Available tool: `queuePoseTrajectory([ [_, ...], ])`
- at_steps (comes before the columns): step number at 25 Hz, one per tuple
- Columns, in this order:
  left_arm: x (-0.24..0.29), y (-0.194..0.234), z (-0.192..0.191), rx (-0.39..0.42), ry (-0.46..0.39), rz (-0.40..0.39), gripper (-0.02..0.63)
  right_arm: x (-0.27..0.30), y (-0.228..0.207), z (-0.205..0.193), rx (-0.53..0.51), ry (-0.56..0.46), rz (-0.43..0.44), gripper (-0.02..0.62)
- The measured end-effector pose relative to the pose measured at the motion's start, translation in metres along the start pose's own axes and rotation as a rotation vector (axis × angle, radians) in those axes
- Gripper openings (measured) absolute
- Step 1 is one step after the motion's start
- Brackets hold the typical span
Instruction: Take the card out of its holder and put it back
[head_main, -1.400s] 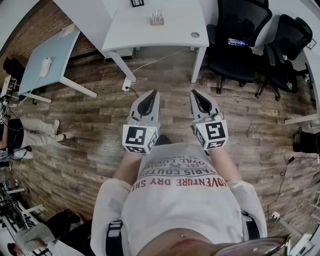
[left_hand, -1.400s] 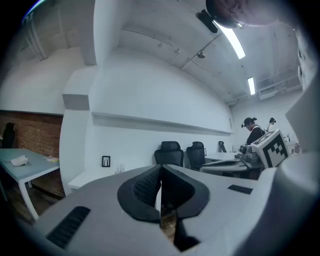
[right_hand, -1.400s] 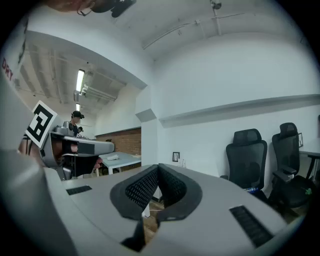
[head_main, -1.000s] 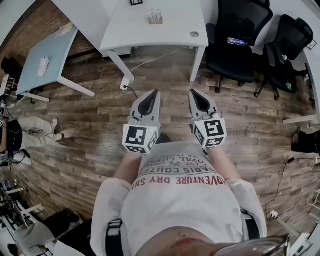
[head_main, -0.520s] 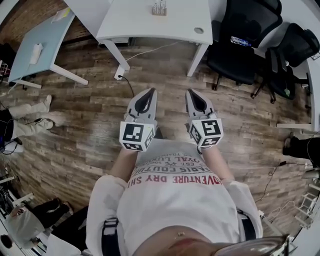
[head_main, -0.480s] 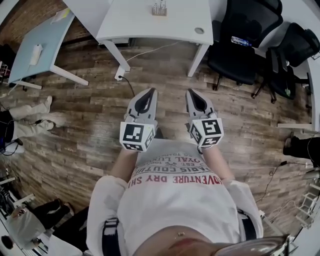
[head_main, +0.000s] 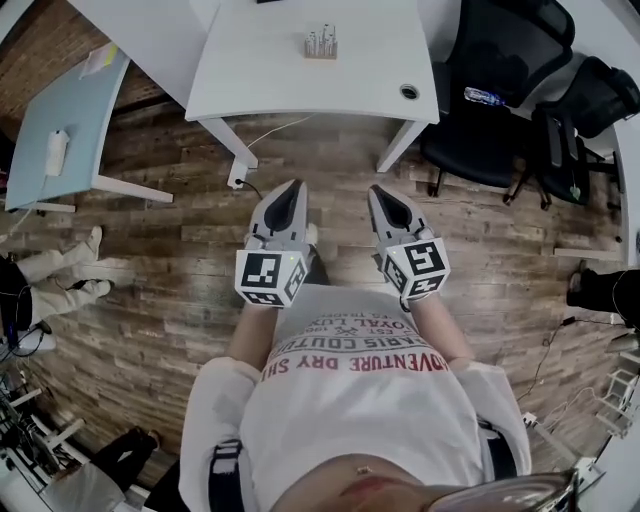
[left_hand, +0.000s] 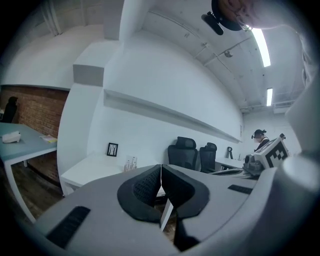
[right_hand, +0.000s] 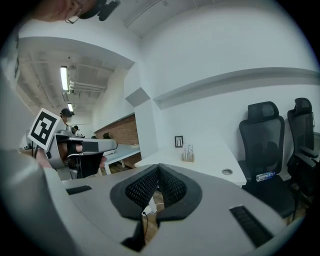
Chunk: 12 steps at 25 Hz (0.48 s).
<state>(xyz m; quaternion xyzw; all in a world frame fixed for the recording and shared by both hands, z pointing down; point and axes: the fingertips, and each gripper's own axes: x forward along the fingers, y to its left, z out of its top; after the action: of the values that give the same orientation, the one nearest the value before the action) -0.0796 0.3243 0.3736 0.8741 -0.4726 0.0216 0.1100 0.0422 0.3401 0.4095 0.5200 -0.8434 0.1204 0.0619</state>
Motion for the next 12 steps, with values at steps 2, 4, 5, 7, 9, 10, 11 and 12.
queuePoseTrajectory([
  [2, 0.023, 0.021, 0.004, -0.001, 0.008, -0.020, 0.026, 0.028, -0.010, 0.005, 0.018, 0.008, -0.020, 0.025],
  [4, 0.046, 0.041, 0.010, 0.005, 0.009, -0.041, 0.026, 0.056, -0.018, 0.012, 0.027, 0.009, -0.035, 0.025],
  [5, 0.057, 0.052, 0.015, 0.010, 0.007, -0.052, 0.026, 0.071, -0.022, 0.017, 0.026, 0.007, -0.041, 0.025],
  [7, 0.081, 0.074, 0.026, 0.017, 0.000, -0.078, 0.026, 0.101, -0.029, 0.027, 0.022, 0.003, -0.059, 0.025],
  [9, 0.106, 0.094, 0.036, 0.019, -0.006, -0.107, 0.026, 0.130, -0.036, 0.037, 0.026, -0.003, -0.077, 0.025],
  [10, 0.118, 0.103, 0.040, 0.019, -0.007, -0.119, 0.026, 0.144, -0.040, 0.041, 0.030, -0.004, -0.083, 0.025],
  [11, 0.128, 0.112, 0.043, 0.019, -0.007, -0.129, 0.026, 0.156, -0.043, 0.045, 0.032, -0.005, -0.088, 0.025],
  [12, 0.137, 0.119, 0.045, 0.017, -0.005, -0.137, 0.026, 0.166, -0.047, 0.047, 0.033, -0.003, -0.095, 0.025],
])
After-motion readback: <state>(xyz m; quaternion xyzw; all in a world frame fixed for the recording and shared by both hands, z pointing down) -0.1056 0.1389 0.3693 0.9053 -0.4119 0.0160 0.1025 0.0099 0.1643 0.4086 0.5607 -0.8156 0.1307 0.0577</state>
